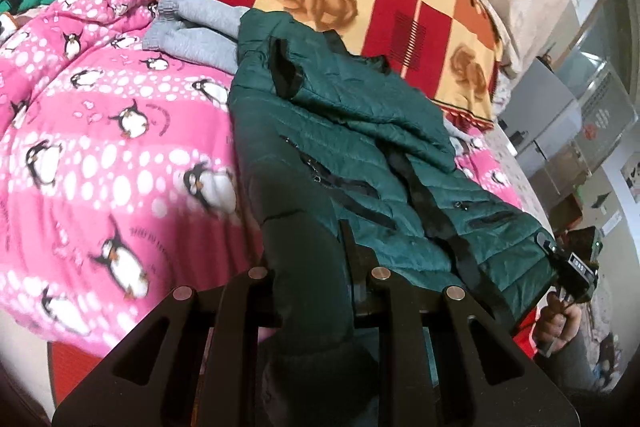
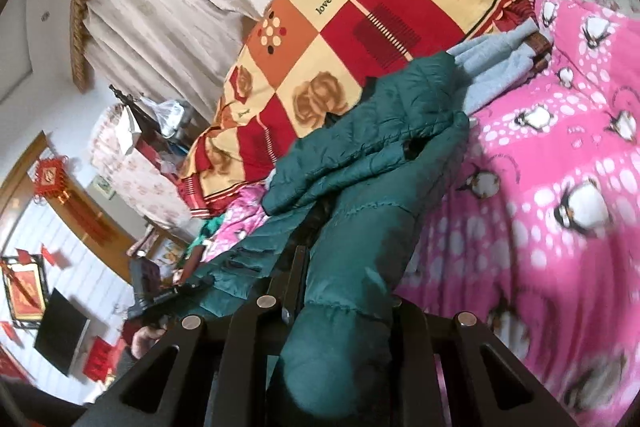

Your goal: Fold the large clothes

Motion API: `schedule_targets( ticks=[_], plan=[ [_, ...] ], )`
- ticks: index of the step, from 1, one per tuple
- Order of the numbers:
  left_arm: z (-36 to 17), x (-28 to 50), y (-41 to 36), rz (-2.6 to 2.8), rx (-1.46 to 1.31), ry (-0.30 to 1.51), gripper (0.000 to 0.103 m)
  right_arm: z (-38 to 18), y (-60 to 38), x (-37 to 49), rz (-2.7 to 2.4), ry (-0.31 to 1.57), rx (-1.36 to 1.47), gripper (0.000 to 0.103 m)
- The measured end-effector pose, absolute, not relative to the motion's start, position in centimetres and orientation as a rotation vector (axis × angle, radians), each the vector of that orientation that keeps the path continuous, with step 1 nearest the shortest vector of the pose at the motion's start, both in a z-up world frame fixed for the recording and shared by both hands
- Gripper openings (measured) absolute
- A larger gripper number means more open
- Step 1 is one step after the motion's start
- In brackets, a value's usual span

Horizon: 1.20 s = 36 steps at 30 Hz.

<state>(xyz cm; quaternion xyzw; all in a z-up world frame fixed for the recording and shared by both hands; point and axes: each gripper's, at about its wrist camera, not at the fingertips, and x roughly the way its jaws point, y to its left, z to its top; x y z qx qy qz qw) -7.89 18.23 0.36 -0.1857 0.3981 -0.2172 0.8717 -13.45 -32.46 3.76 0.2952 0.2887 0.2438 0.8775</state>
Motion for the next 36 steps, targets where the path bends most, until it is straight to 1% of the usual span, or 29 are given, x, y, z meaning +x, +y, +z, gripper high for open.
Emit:
schedule_targets(
  ticks=[4, 5, 6, 7, 10, 11, 12, 13, 14, 18, 19, 20, 22, 23, 24, 25, 29, 31, 33, 36],
  plan=[
    [-0.6, -9.9, 18.3, -0.468, -0.361, 0.840, 0.017, 3.9, -32.5, -16.2, 0.525, 0.618, 0.618, 0.017],
    [-1.2, -10.1, 18.3, -0.464, -0.361, 0.848, 0.018, 3.3, -32.5, -16.6, 0.515, 0.639, 0.599, 0.017],
    [-2.0, -10.1, 18.4, -0.459, -0.377, 0.857, 0.022, 2.6, -32.6, -16.7, 0.501, 0.662, 0.592, 0.017],
    [-2.9, -10.2, 18.7, -0.445, -0.413, 0.868, 0.024, 1.5, -32.7, -16.6, 0.476, 0.702, 0.605, 0.020],
    [-3.9, -10.7, 19.4, -0.454, -0.481, 0.873, 0.039, -0.9, -33.6, -16.7, 0.442, 0.748, 0.718, 0.026],
    [-4.1, -10.8, 19.5, -0.464, -0.490, 0.873, 0.050, -1.4, -33.7, -16.9, 0.432, 0.741, 0.737, 0.031],
    [-4.2, -11.0, 19.5, -0.481, -0.499, 0.868, 0.059, -1.5, -33.7, -17.0, 0.427, 0.733, 0.735, 0.037],
    [-4.3, -11.3, 19.2, -0.505, -0.497, 0.865, 0.062, -1.5, -33.6, -17.1, 0.425, 0.729, 0.731, 0.053],
    [-4.5, -11.5, 19.0, -0.519, -0.487, 0.867, 0.064, -1.5, -33.5, -17.1, 0.423, 0.727, 0.725, 0.062],
    [-5.2, -11.6, 18.6, -0.523, -0.482, 0.885, 0.064, -1.9, -32.6, -16.7, 0.470, 0.747, 0.707, 0.062],
    [-5.2, -11.6, 18.9, -0.520, -0.503, 0.875, 0.064, -2.0, -32.5, -16.6, 0.477, 0.750, 0.703, 0.057],
    [-5.1, -11.7, 19.1, -0.510, -0.515, 0.864, 0.063, -2.0, -32.3, -16.7, 0.478, 0.738, 0.693, 0.049],
    [-5.0, -11.8, 19.8, -0.479, -0.550, 0.841, 0.049, -1.6, -32.2, -17.0, 0.473, 0.706, 0.662, 0.045],
    [-5.0, -11.7, 19.9, -0.471, -0.562, 0.842, 0.035, -1.3, -32.1, -17.2, 0.471, 0.685, 0.643, 0.040],
    [-5.0, -11.6, 20.1, -0.471, -0.570, 0.848, 0.028, -1.2, -32.0, -17.3, 0.468, 0.679, 0.625, 0.038],
    [-5.0, -11.5, 20.1, -0.475, -0.569, 0.853, 0.028, -1.1, -31.9, -17.4, 0.463, 0.675, 0.608, 0.035],
    [-4.8, -11.0, 20.1, -0.471, -0.554, 0.858, 0.029, -0.9, -31.5, -17.4, 0.456, 0.674, 0.563, 0.035],
    [-5.0, -10.4, 20.4, -0.461, -0.569, 0.879, 0.035, -1.1, -31.4, -17.3, 0.443, 0.688, 0.559, 0.035],
    [-5.2, -9.6, 20.5, -0.442, -0.565, 0.913, 0.050, -1.3, -31.5, -17.1, 0.433, 0.708, 0.579, 0.035],
    [-5.3, -8.8, 20.3, -0.452, -0.555, 0.957, 0.051, -1.4, -31.7, -17.3, 0.425, 0.725, 0.585, 0.037]
  ],
)
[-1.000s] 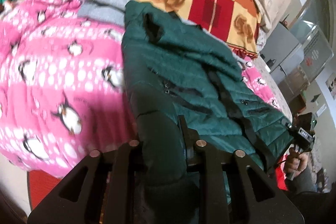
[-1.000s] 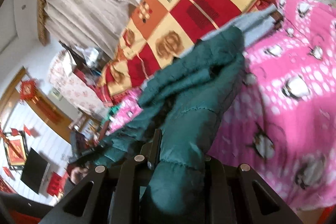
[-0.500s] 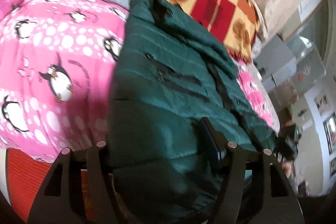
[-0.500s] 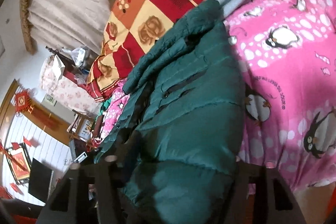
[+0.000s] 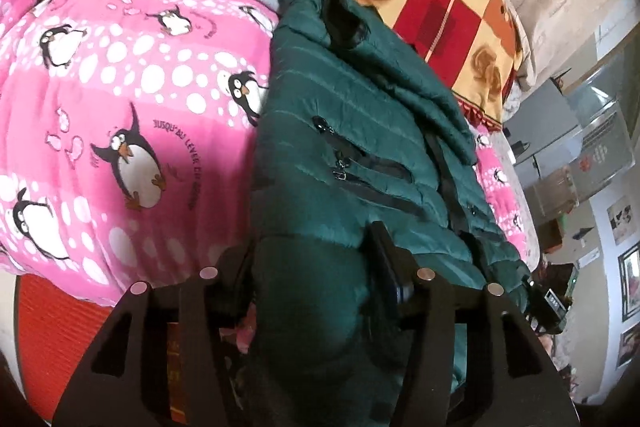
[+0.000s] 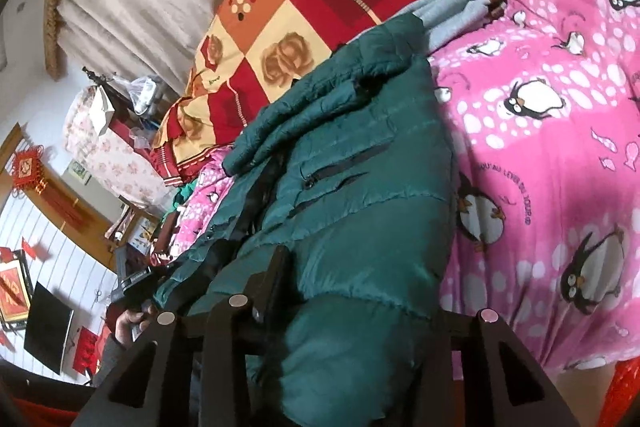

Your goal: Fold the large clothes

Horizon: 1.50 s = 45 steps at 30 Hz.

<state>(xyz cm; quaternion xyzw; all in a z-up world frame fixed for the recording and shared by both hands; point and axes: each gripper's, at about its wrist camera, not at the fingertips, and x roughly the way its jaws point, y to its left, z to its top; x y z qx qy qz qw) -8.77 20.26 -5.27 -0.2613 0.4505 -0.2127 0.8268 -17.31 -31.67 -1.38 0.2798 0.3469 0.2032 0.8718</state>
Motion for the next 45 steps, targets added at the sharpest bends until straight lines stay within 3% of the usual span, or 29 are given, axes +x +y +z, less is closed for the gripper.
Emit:
schedule_targets(
  ticks=[8, 11, 17, 33, 39, 45],
  plan=[
    [-5.1, -8.2, 19.6, -0.491, -0.507, 0.981, 0.051, -1.0, -30.9, -17.7, 0.387, 0.702, 0.532, 0.037],
    [-5.0, -8.5, 19.5, -0.499, -0.498, 0.968, 0.027, -0.5, -30.7, -17.5, 0.389, 0.696, 0.501, 0.031],
    [-3.8, -10.0, 19.8, -0.494, -0.501, 0.880, 0.018, 0.5, -30.4, -17.7, 0.381, 0.664, 0.448, 0.024],
    [-2.5, -12.9, 19.5, -0.429, -0.433, 0.825, 0.016, 3.9, -30.5, -19.9, 0.448, 0.592, 0.405, 0.020],
    [-1.6, -13.8, 16.2, -0.225, -0.191, 0.805, 0.032, 2.8, -30.6, -19.4, 0.384, 0.653, 0.401, 0.020],
    [-2.0, -14.1, 14.4, -0.097, -0.083, 0.793, 0.034, 2.5, -30.4, -18.9, 0.332, 0.705, 0.385, 0.020]
  ],
)
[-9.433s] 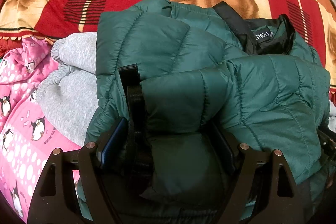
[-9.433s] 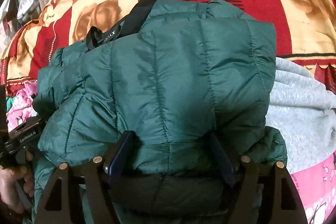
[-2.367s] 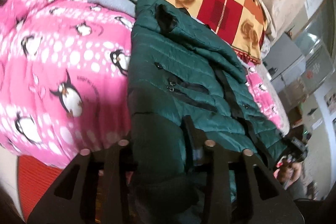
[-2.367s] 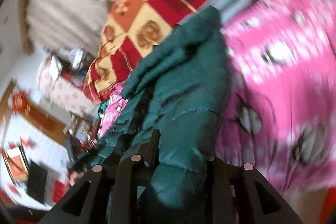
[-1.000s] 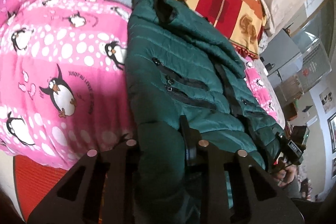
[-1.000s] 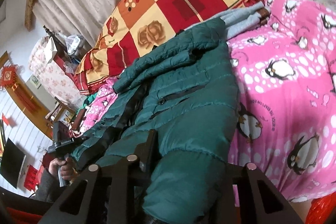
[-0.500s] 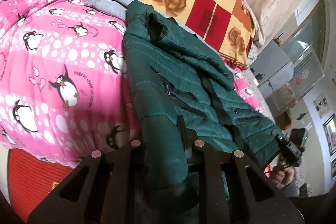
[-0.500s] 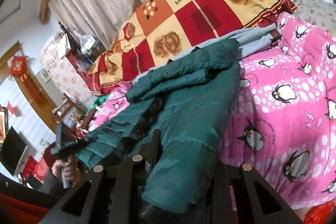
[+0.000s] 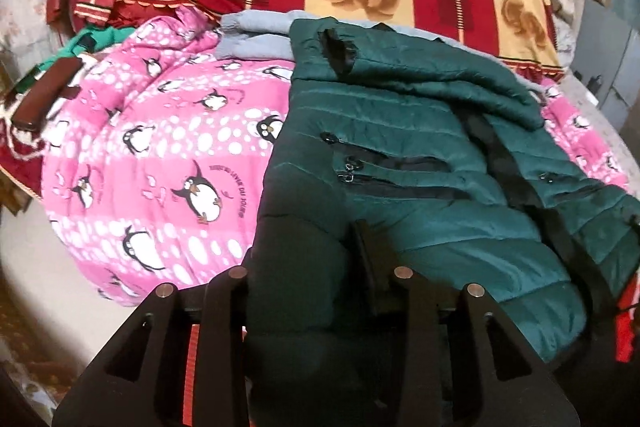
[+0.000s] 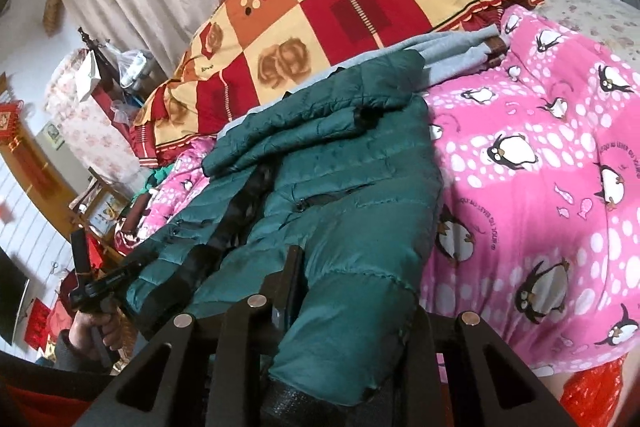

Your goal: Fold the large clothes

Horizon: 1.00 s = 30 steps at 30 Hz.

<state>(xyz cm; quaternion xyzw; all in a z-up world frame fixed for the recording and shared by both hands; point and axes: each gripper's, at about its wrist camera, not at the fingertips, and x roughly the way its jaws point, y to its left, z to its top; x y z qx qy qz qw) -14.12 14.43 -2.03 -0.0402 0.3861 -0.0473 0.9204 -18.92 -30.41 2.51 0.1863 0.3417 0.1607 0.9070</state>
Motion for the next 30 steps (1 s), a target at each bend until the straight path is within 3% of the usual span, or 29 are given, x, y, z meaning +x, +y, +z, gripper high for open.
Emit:
schedule_targets(
  ticks=[22, 24, 30],
  plan=[
    [-2.4, -14.1, 14.6, -0.112, -0.101, 0.805, 0.035, 2.4, -29.5, -19.1, 0.284, 0.704, 0.323, 0.020],
    [-2.3, -14.2, 15.1, -0.164, -0.140, 0.805, 0.018, 2.7, -29.2, -19.3, 0.283, 0.694, 0.301, 0.019],
    [-1.2, -15.0, 17.3, -0.256, -0.291, 0.793, 0.014, 3.6, -28.9, -20.7, 0.329, 0.636, 0.281, 0.016]
  ],
)
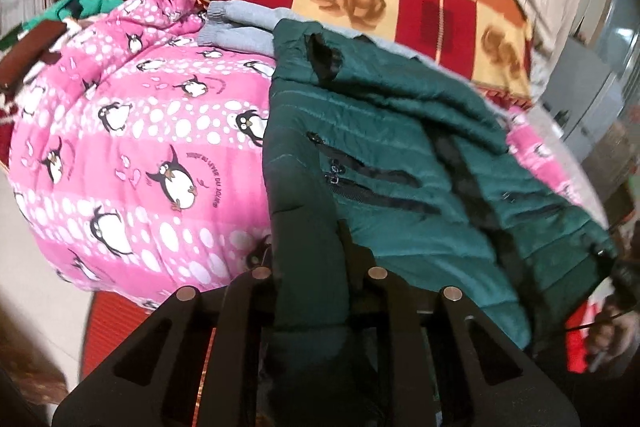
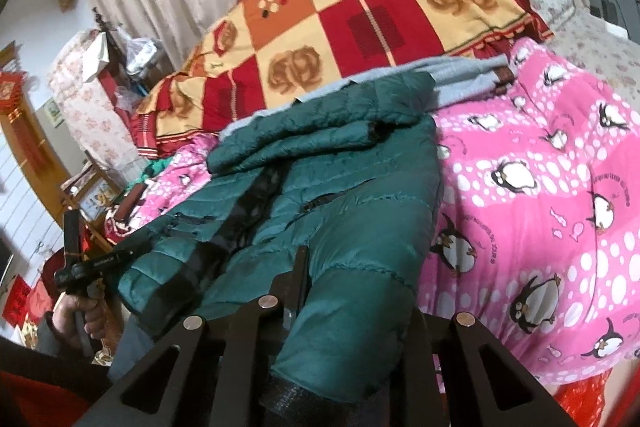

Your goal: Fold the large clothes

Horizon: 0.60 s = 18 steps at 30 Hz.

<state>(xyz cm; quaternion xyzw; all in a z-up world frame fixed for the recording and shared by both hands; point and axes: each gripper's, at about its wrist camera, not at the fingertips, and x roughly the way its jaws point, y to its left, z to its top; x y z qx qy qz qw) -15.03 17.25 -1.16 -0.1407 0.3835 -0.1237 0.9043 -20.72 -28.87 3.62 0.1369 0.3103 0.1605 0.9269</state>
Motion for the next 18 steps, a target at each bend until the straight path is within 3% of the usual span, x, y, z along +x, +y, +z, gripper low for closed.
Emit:
schedule_targets(
  ticks=[8, 18],
  plan=[
    [0.4, -17.5, 18.8, -0.300, -0.374, 0.783, 0.014, 5.1, -29.5, -23.4, 0.392, 0.575, 0.330, 0.016],
    [5.6, -22.3, 20.4, -0.349, -0.417, 0.645, 0.014, 9.9, -29.2, -28.0, 0.490, 0.456, 0.342, 0.015]
  ],
)
